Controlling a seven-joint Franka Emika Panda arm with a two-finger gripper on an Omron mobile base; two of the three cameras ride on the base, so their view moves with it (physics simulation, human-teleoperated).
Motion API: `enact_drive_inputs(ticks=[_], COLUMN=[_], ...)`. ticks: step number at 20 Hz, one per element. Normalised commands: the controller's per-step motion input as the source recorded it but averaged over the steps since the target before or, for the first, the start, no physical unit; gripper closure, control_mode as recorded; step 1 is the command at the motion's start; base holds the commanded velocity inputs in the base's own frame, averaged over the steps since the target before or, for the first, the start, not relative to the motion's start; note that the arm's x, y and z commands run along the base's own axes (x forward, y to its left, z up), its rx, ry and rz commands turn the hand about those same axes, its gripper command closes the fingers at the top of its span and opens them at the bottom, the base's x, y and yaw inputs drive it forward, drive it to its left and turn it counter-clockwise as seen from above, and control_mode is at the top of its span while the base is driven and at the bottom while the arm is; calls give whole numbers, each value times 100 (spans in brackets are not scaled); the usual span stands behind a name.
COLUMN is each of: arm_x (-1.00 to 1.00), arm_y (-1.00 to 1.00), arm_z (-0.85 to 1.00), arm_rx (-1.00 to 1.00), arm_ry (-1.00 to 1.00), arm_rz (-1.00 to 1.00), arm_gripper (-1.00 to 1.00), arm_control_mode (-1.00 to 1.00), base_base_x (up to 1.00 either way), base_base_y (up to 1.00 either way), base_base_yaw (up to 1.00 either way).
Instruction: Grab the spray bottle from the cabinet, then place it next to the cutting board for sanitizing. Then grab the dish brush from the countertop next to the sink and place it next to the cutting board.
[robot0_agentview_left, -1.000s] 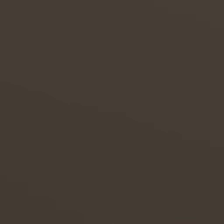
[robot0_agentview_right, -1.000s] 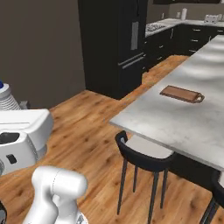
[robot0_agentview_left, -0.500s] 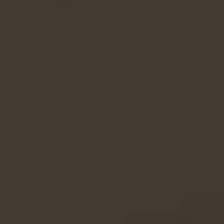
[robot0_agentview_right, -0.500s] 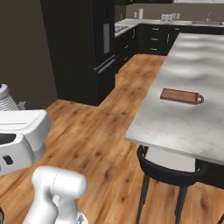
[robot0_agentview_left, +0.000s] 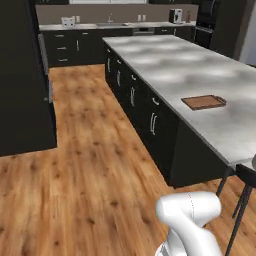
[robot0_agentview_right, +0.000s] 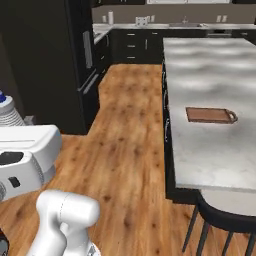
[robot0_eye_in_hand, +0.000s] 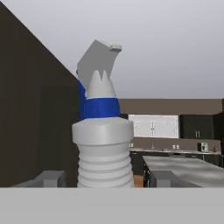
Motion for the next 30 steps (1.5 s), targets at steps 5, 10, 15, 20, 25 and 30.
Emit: enact_drive_inputs(ticks=[5,10,15,20,25,30], arm_x=[0,0,0,0,0,0], arm_y=[0,0,0,0,0,0], arm_z=[0,0,0,0,0,0], arm_rx=[0,0,0,0,0,0], arm_ry=[0,0,0,0,0,0], arm_rz=[0,0,0,0,0,0], arm_gripper=[100,100,100,100,100,100], arm_control_mode=[100,100,100,100,100,100], base_base_x=[60,53,54,57,61,54], base_base_y=[88,67,66,69,81,78], base_base_yaw=[-66,-76,-76,-75,-69,-64])
